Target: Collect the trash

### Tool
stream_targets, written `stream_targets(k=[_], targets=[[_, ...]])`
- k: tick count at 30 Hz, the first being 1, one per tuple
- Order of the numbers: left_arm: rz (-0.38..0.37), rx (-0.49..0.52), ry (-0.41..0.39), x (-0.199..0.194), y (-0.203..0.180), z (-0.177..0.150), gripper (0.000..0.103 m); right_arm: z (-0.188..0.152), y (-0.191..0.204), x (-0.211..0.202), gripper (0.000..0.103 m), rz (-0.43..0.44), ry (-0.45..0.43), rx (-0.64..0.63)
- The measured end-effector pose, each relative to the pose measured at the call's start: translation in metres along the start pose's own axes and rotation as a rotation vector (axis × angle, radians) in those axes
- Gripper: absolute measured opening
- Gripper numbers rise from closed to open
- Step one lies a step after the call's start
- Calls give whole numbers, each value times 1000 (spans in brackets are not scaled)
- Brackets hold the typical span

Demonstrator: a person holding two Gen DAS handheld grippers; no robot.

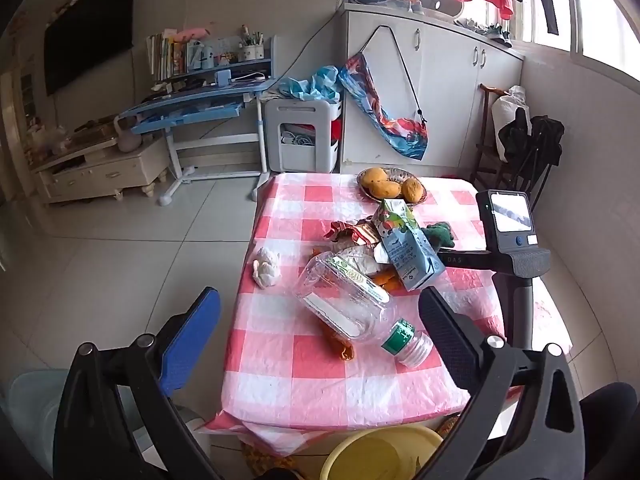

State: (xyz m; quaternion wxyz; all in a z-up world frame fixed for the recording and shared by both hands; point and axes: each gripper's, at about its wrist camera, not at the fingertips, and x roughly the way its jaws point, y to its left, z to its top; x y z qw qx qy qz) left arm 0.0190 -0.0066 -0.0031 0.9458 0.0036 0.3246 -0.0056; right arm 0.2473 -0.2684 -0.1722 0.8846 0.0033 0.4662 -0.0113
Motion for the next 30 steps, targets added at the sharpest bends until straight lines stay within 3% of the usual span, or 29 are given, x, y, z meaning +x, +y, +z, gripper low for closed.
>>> stream_targets(k=[8, 11, 14, 20, 23, 27, 30], targets=[[4, 2, -81, 10, 0, 10, 96, 0, 0, 0, 97, 0, 0, 0], [-1, 30, -7, 25, -2, 5, 96, 0, 0, 0, 97, 0, 0, 0], [-20, -21, 79, 40, 7, 1, 96, 0, 0, 0, 97, 0, 0, 0], [12, 3, 56, 41, 8, -1, 96, -1, 0, -2, 97, 21, 34, -23], [6, -1, 63, 44, 8, -1, 96, -6, -17, -19, 97, 14, 45, 39], [5, -1, 66, 45, 10, -1, 96, -11, -27, -72, 97, 17, -62, 78], [11, -8, 58, 44, 11, -2, 96, -18, -20, -113, 97, 80, -171, 41]])
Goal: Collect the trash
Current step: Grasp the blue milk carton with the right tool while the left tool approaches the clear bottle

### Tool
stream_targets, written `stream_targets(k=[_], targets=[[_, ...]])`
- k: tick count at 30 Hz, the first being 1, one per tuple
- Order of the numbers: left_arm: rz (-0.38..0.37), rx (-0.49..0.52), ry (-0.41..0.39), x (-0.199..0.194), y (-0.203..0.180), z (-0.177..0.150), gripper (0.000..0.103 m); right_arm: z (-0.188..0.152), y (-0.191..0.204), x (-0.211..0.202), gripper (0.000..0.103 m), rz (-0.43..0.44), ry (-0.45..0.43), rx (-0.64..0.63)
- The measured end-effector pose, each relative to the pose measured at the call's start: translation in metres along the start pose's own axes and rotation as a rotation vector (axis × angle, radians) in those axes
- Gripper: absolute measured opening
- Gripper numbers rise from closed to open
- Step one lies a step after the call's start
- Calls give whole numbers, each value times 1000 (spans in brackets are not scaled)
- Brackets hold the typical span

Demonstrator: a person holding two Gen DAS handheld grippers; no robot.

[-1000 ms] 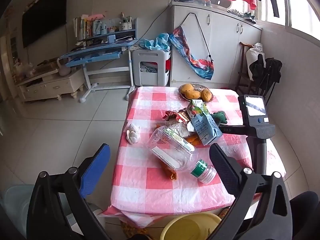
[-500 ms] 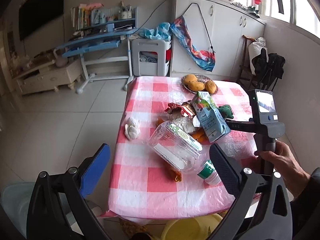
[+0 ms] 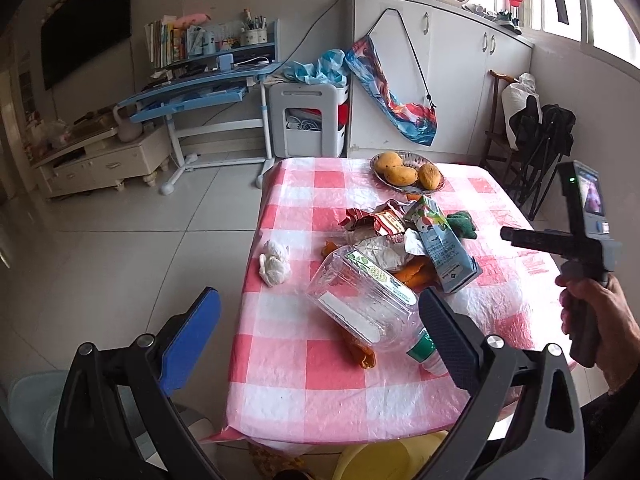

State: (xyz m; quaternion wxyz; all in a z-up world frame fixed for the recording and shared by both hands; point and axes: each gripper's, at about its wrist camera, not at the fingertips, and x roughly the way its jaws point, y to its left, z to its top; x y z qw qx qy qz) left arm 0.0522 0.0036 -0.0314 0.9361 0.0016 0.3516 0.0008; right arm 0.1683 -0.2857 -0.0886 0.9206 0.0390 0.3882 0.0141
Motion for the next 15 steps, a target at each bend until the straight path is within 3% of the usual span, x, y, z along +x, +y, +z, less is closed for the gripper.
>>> stream_targets(k=[3, 8, 15], targets=[[-6, -16, 4, 0, 3, -1, 96, -8, 20, -24, 97, 82, -67, -89], [-7, -55, 8, 1, 13, -3, 96, -17, 39, -19, 97, 201, -47, -125], [26, -97, 44, 10, 27, -6, 96, -22, 62, -16, 97, 251, -43, -170]])
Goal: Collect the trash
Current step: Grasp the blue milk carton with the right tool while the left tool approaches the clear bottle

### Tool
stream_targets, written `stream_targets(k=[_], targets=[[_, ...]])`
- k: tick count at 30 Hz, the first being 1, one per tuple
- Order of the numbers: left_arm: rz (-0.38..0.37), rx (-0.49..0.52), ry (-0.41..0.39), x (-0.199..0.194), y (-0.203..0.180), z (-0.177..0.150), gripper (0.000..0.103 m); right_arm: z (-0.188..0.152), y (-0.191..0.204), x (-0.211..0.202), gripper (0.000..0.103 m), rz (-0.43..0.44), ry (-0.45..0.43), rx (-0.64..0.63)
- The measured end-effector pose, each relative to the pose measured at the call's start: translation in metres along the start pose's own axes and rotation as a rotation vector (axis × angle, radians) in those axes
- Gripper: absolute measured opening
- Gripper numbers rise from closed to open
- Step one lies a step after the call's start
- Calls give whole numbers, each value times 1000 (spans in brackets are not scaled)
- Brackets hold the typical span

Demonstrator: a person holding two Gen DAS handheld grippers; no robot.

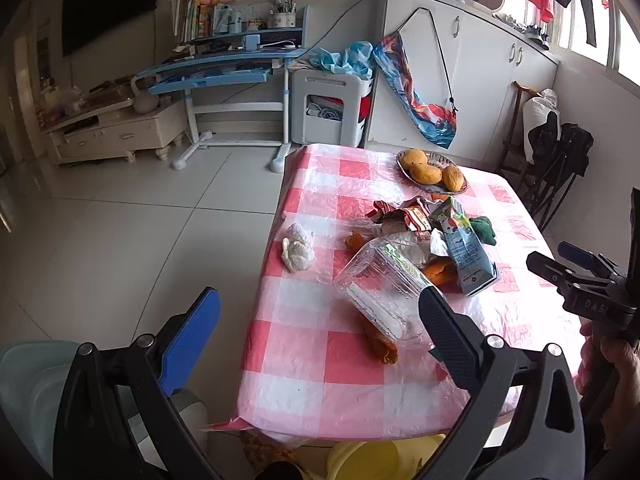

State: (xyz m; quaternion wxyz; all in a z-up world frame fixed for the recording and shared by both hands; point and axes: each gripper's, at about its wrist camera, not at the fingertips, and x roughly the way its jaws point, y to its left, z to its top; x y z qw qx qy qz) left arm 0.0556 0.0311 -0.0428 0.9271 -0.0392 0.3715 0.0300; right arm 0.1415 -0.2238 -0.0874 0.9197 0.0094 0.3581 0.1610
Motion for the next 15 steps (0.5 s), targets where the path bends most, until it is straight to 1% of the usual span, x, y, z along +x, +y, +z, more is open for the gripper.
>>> stream_targets(k=[6, 15], targets=[[-3, 6, 23, 7, -1, -1, 96, -1, 12, 9, 97, 19, 23, -11], [3, 20, 45, 17, -4, -1, 96, 3, 15, 35, 97, 42, 77, 37]])
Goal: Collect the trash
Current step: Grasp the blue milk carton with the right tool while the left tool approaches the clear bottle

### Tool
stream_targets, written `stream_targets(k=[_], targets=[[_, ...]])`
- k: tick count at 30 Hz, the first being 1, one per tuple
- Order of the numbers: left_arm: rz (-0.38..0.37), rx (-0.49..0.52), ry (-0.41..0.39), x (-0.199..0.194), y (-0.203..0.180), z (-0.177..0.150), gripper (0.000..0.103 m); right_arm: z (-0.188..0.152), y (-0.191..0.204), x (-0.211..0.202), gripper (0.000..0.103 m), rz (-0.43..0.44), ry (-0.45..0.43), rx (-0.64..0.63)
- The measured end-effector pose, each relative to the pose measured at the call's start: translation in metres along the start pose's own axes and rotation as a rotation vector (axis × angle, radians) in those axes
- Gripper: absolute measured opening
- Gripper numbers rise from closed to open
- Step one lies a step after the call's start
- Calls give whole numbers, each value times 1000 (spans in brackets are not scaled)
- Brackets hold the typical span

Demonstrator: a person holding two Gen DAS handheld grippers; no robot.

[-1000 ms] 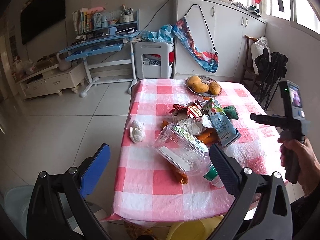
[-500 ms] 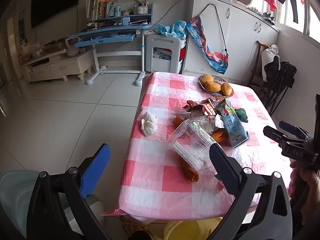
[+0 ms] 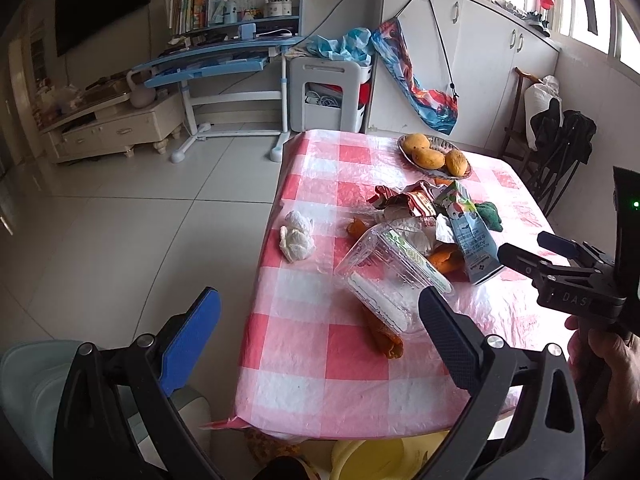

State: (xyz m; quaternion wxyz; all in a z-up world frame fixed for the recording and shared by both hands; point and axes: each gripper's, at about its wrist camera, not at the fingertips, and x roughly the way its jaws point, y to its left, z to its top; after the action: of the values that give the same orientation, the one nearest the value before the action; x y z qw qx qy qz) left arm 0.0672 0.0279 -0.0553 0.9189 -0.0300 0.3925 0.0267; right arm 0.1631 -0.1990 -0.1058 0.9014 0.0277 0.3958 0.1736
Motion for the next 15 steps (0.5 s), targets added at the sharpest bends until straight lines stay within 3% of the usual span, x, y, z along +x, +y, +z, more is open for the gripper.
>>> stream_targets(k=[5, 10, 15], targets=[[-16, 9, 11, 4, -3, 0, 96, 2, 4, 17, 97, 4, 30, 14], [-176, -19, 34, 6, -5, 0, 96, 4, 5, 34, 95, 5, 58, 14], [-297, -71, 97, 19, -11, 0, 95, 3, -1, 49, 78, 3, 96, 41]])
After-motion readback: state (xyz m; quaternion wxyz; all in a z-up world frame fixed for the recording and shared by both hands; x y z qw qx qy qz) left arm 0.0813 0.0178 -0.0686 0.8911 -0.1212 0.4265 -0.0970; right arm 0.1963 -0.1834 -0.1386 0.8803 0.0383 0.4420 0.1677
